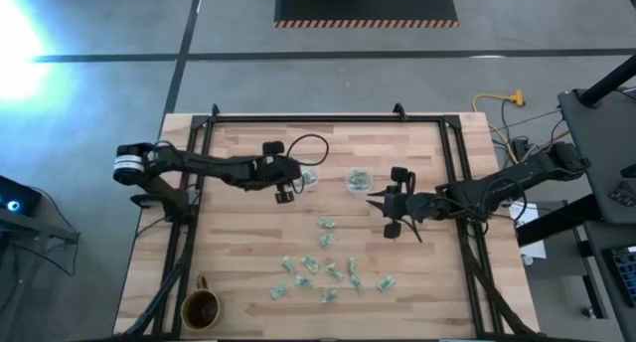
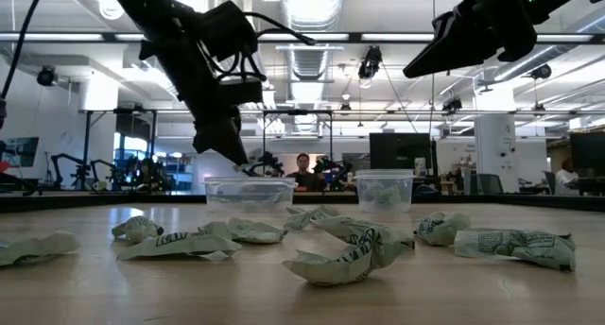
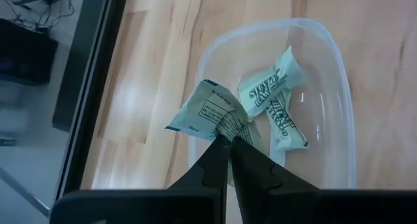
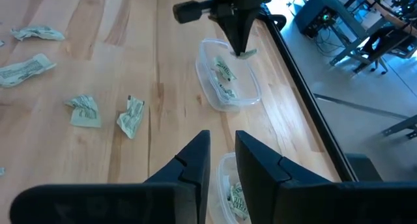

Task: Pick and place Stevia / Truvia into bins
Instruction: Put the stevia packet into the transparent oval container, then put the stevia packet into the transparent square container

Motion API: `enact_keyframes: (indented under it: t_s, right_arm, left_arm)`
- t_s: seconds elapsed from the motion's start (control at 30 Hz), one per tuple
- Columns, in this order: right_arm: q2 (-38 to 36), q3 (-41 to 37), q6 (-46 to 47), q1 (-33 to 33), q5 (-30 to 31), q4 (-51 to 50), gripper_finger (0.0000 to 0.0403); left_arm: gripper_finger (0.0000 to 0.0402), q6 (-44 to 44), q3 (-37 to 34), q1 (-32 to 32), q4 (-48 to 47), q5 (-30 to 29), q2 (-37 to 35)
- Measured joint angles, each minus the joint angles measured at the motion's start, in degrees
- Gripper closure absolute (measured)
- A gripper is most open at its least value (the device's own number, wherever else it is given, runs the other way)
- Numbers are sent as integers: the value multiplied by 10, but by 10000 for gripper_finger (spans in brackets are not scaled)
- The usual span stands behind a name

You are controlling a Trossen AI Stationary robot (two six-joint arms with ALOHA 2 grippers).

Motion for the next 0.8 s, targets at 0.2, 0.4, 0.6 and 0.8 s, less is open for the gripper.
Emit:
enact_keyframes:
  t_s: [0.2,0.4,0.6,0.8]
  right_arm:
    - [0,0,4,0,0,-3,344]
    - [0,0,4,0,0,-4,341]
    - [0,-1,20,0,-9,-4,341]
    - [0,-14,47,0,-151,-8,339]
  left_arm:
    - [353,12,0,2,13,-5,15]
    - [318,10,3,2,13,-5,10]
    - [313,9,6,-3,13,-6,-3]
    - [312,-25,0,-36,-9,-5,-34]
